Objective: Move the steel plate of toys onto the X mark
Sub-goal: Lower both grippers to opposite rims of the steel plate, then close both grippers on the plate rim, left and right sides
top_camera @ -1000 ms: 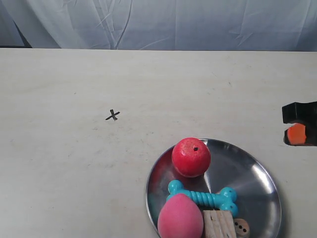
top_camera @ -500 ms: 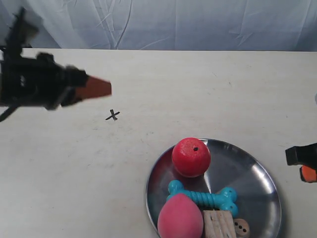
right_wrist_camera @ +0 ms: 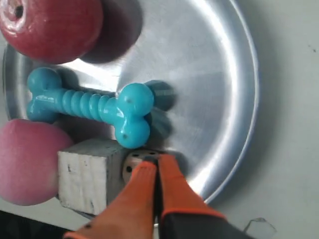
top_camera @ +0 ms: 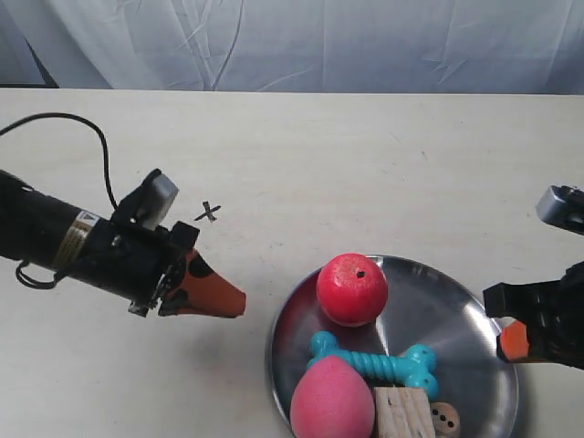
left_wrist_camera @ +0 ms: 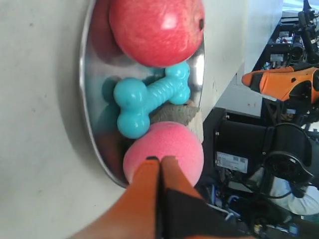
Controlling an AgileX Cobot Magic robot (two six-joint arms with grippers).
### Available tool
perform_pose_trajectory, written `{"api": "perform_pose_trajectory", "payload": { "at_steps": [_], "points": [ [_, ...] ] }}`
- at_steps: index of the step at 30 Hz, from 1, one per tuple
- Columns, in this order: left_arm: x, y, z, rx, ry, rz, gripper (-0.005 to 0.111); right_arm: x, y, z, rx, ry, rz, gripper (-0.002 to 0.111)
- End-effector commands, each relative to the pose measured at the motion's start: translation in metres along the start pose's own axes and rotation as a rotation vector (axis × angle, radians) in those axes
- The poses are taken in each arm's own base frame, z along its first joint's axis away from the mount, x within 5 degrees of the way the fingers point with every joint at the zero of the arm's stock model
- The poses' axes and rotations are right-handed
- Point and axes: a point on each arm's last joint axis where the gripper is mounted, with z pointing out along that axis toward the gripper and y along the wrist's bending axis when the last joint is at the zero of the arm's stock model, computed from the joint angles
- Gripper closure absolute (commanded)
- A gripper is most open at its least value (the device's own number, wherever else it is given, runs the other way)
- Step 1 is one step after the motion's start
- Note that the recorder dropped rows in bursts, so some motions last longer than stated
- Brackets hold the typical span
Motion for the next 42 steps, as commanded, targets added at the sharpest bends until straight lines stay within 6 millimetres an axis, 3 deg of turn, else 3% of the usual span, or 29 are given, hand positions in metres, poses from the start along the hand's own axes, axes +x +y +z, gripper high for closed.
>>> {"api": "perform_pose_trajectory", "payload": {
  "at_steps": [1,6,10,15,19,30,42],
  "points": [
    [0.002,0.017,0.01,0.042,0.06,-0.085,0.107,-0.012,-0.019,0.002,0.06,0.016,0.048,0.108],
    [0.001,0.024,0.012,0.016,0.054,-0.101,0.107,-0.033,-0.047,0.006,0.061,0.041,0.161,0.108],
    [-0.001,0.023,0.012,0.02,0.039,-0.101,0.107,-0.037,-0.058,0.03,0.023,0.141,0.148,0.104],
    [-0.002,0.025,0.012,0.008,0.033,-0.096,0.107,-0.038,-0.063,0.035,0.053,0.162,0.132,0.066],
    [-0.003,0.028,0.012,-0.032,0.012,-0.096,0.107,-0.036,-0.073,0.046,0.11,0.165,0.132,0.068],
    [-0.009,0.029,0.013,-0.042,-0.045,-0.026,0.107,-0.037,-0.076,0.073,0.013,0.239,0.293,0.068],
    [-0.015,0.039,0.018,-0.038,-0.108,-0.093,0.107,-0.041,-0.076,0.076,0.009,0.2,0.333,0.068]
  ]
}}
